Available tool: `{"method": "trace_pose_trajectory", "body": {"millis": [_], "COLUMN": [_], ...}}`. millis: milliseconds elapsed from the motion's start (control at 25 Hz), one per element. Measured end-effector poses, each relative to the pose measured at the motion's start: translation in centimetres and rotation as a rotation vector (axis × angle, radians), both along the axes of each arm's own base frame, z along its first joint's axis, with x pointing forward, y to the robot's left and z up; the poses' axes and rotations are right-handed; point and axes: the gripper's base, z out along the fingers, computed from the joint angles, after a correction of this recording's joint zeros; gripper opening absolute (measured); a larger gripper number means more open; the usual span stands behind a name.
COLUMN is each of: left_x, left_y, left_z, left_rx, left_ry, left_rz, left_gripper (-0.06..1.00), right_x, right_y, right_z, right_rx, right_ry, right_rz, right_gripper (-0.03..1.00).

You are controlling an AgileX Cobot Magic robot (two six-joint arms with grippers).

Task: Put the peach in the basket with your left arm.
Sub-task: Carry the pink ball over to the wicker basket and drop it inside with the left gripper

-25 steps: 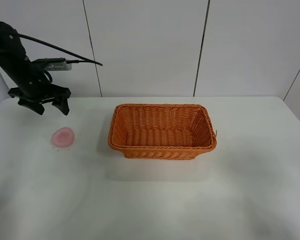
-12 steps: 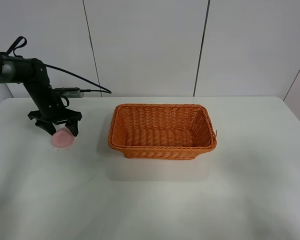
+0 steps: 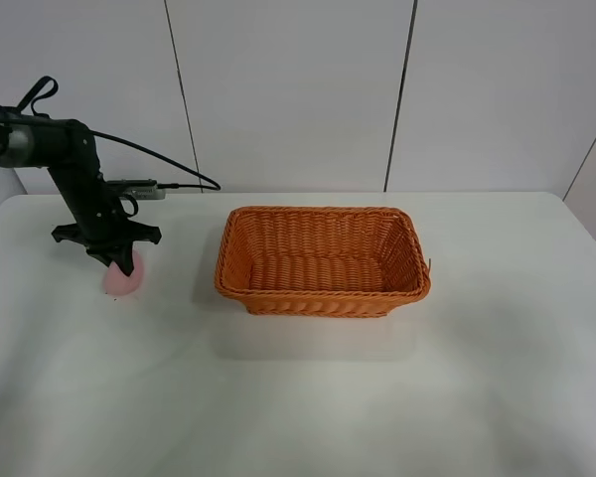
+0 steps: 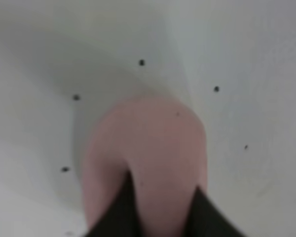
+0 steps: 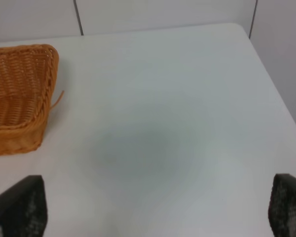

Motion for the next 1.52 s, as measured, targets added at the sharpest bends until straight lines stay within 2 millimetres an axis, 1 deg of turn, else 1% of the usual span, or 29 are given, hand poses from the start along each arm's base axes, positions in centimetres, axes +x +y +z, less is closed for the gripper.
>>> {"method": "trace_pose_trajectory", "body": {"millis": [40,160,280,400,480,560,640,720,800,880,960,1040,1080,1160,1240,1280,1360,1440,1520], "left_x": [0.0,0.0,-0.2,-0.5,-0.9,-1.0,-0.8,-0.7,-1.0,-1.8,-3.0,-4.0,-4.5,-5.0,-5.2,-5.1,-4.8,-4.7,-4.4], "left_y": [0.1,0.1,0.1,0.1,-0.1,-0.8,-2.4,-4.9,-8.1,-11.3,-14.8,-17.5,-19.3,-21.8,-24.6,-25.6,-27.8,-29.2,-30.1], "left_z": [0.5,2.6,6.7,11.3,13.2,14.7,15.8,17.3,18.6,19.2,19.5,19.4,19.1,18.5,16.8,15.8,13.3,10.7,8.0], "left_rx": [0.007,0.013,0.01,0.005,0.004,0.002,-0.005,-0.028,-0.065,-0.088,-0.106,-0.119,-0.126,-0.141,-0.148,-0.149,-0.148,-0.143,-0.134], "left_ry": [-0.008,-0.037,-0.096,-0.167,-0.176,-0.171,-0.207,-0.258,-0.3,-0.32,-0.324,-0.32,-0.316,-0.315,-0.293,-0.285,-0.265,-0.245,-0.22], "left_rz": [-0.002,-0.005,0.0,0.024,0.026,0.013,-0.022,-0.075,-0.142,-0.214,-0.295,-0.359,-0.401,-0.453,-0.489,-0.497,-0.522,-0.54,-0.548], "left_gripper": [0.15,0.15,0.15,0.15,0.15,0.15,0.15,0.15,0.15,0.15,0.15,0.15,0.15,0.15,0.15,0.15,0.15,0.15,0.15], "right_x": [0.0,0.0,0.0,0.0,0.0,0.0,0.0,0.0,0.0,0.0,0.0,0.0,0.0,0.0,0.0,0.0,0.0,0.0,0.0], "right_y": [0.0,0.0,0.0,0.0,0.0,0.0,0.0,0.0,0.0,0.0,0.0,0.0,0.0,0.0,0.0,0.0,0.0,0.0,0.0], "right_z": [0.0,0.0,0.0,0.0,0.0,0.0,0.0,0.0,0.0,0.0,0.0,0.0,0.0,0.0,0.0,0.0,0.0,0.0,0.0], "right_rx": [0.0,0.0,0.0,0.0,0.0,0.0,0.0,0.0,0.0,0.0,0.0,0.0,0.0,0.0,0.0,0.0,0.0,0.0,0.0], "right_ry": [0.0,0.0,0.0,0.0,0.0,0.0,0.0,0.0,0.0,0.0,0.0,0.0,0.0,0.0,0.0,0.0,0.0,0.0,0.0], "right_rz": [0.0,0.0,0.0,0.0,0.0,0.0,0.0,0.0,0.0,0.0,0.0,0.0,0.0,0.0,0.0,0.0,0.0,0.0,0.0], "right_gripper": [0.69,0.69,0.69,0.69,0.69,0.69,0.69,0.69,0.69,0.69,0.69,0.69,0.69,0.69,0.69,0.69,0.69,0.69,0.69]}}
